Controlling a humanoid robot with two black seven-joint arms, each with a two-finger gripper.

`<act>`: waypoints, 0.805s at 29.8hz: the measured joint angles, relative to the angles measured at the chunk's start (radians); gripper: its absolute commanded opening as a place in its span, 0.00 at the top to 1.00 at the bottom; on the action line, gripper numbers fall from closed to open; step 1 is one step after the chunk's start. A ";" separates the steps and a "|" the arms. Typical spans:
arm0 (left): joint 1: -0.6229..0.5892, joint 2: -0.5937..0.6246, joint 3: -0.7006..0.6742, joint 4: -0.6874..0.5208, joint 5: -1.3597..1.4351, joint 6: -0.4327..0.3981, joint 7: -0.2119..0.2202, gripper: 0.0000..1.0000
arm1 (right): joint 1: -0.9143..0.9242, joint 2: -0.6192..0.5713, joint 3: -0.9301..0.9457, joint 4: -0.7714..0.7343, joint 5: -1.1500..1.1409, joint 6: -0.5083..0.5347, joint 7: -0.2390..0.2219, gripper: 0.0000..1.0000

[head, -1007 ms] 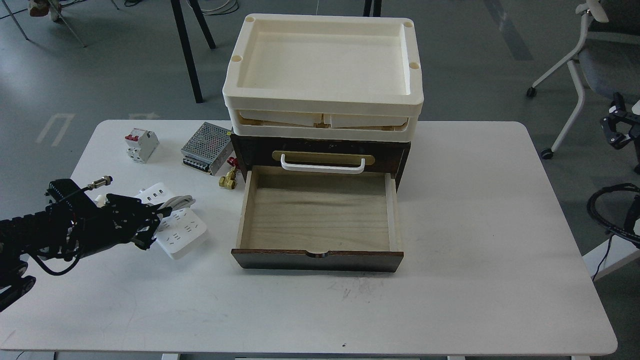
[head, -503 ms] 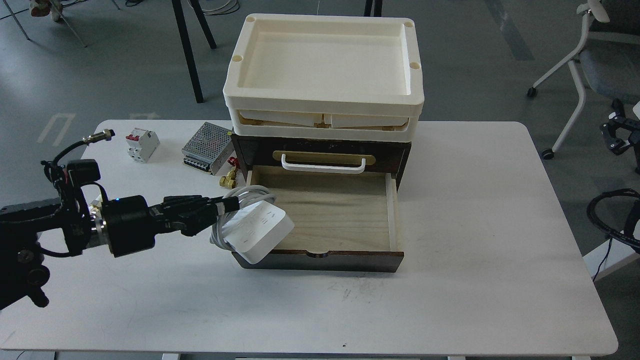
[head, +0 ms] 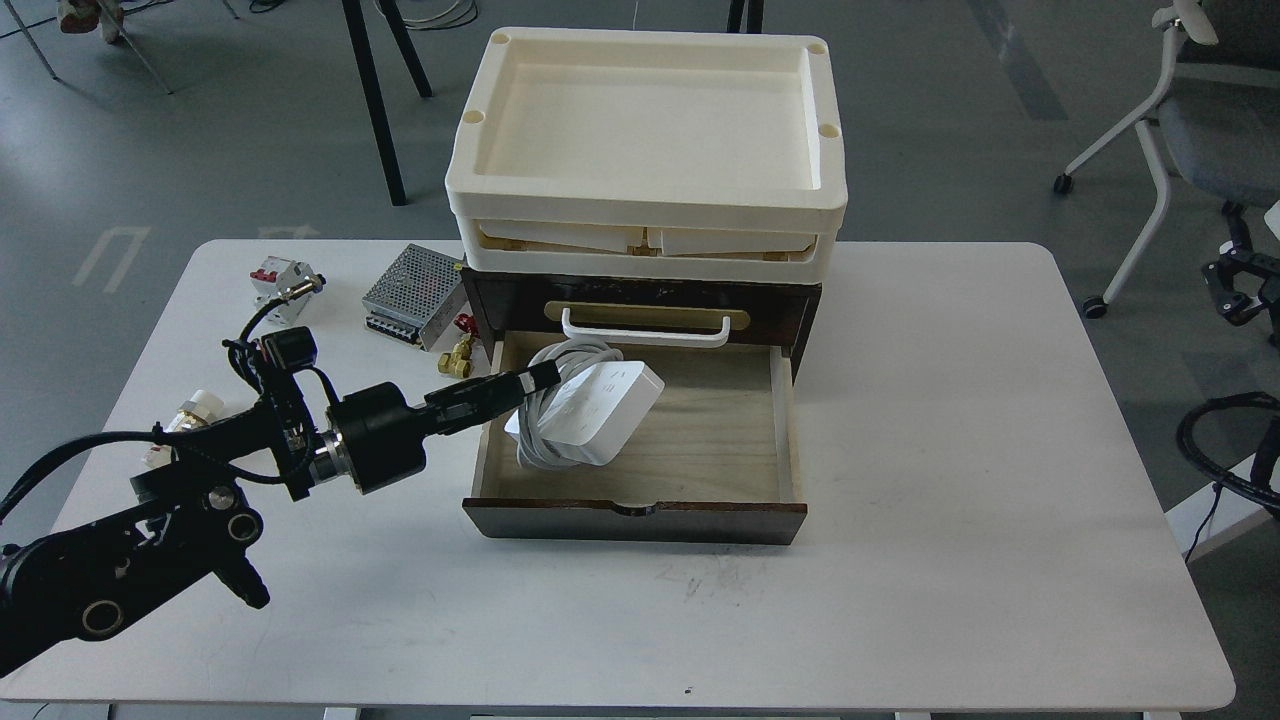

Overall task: Put charging cable into cabinet
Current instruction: 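Lower the cable into the open drawer and release it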

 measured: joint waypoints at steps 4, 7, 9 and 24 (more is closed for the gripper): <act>0.005 -0.017 0.007 0.030 0.038 0.043 0.000 0.96 | -0.002 -0.001 0.000 -0.001 0.000 0.000 0.000 0.00; 0.006 -0.037 0.008 0.032 0.056 0.052 0.000 0.84 | -0.008 -0.001 0.000 -0.001 0.000 0.000 0.000 0.00; 0.006 -0.052 0.008 0.033 0.057 0.053 0.000 0.81 | -0.012 0.000 0.000 -0.001 0.000 0.000 0.000 0.00; 0.003 -0.078 -0.011 0.046 0.003 0.054 -0.001 0.10 | -0.014 0.002 0.001 0.001 0.000 0.000 0.000 0.00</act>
